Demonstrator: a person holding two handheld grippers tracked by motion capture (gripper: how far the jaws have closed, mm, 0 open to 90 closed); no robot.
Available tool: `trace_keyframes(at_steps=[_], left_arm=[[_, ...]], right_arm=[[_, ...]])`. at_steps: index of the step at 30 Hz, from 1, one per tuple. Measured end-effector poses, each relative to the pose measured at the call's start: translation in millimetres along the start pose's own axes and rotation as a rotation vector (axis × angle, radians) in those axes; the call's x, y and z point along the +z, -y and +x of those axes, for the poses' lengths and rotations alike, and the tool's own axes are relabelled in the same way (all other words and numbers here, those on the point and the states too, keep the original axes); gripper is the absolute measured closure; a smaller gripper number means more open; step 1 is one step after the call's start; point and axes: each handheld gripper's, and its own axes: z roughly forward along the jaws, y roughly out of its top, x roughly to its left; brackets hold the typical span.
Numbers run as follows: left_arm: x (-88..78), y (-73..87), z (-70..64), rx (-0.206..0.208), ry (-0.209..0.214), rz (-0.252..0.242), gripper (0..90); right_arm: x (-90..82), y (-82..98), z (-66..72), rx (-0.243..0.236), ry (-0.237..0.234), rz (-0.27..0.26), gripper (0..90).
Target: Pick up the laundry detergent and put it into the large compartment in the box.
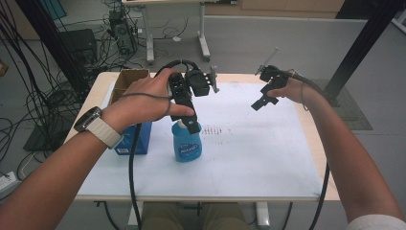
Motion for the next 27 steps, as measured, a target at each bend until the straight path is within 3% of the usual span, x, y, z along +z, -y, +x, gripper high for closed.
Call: trace_keyframes(at_steps=[12, 27], left_arm=[[15.2, 3.1, 8.3, -0.003, 0.015, -0.001, 5.8], [26.8, 0.9, 15.8, -0.001, -0.004, 0.019, 6.1]], right_arm=[[-1.4, 1.4, 0.8, 0.003, -0.003, -0.001, 8.4], [-1.0, 3.1, 1.1, 0.003, -0.007, 0.003, 8.5]])
